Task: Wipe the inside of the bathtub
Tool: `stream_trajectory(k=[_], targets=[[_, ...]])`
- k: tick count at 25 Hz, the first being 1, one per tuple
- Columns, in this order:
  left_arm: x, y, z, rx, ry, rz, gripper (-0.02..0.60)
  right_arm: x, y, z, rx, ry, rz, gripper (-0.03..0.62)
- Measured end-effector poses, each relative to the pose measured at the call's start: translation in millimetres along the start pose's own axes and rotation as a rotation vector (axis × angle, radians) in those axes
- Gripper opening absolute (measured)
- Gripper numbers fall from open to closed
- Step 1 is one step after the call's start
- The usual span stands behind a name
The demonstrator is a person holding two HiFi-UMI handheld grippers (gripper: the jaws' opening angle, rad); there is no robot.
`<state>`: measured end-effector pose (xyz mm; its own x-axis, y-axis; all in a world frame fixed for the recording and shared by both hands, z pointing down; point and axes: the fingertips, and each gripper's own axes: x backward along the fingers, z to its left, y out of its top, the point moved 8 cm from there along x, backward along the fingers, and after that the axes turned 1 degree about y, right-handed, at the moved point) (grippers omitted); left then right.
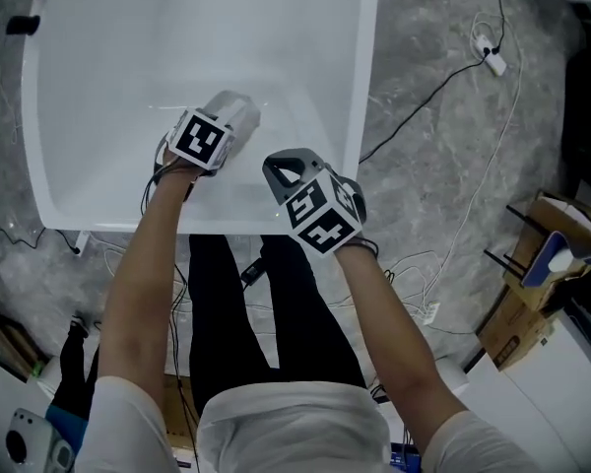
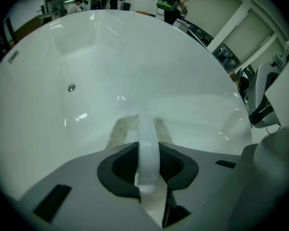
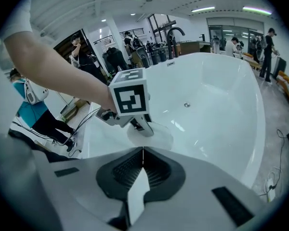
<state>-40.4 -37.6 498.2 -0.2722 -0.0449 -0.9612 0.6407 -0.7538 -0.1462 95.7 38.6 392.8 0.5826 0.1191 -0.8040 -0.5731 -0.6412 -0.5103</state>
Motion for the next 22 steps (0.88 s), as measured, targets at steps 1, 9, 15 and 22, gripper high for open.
stream_trajectory(k=[1, 9, 15, 22], targets=[[12, 1, -6, 0.014, 0.001, -0.017, 0.098, 7, 1, 2, 0.001, -0.002, -0.005, 0.02], [107, -8, -58, 0.029, 0.041, -0.127, 0.098, 68, 7, 26, 0.022, -0.04, -0.064, 0.02], [187, -29, -105, 0.113, 0.067, -0.224, 0.098, 134, 24, 48, 0.023, -0.064, -0.165, 0.02], [274, -67, -134, 0.2, 0.12, -0.416, 0.098, 183, 54, 79, -0.018, -0.067, -0.314, 0.02]])
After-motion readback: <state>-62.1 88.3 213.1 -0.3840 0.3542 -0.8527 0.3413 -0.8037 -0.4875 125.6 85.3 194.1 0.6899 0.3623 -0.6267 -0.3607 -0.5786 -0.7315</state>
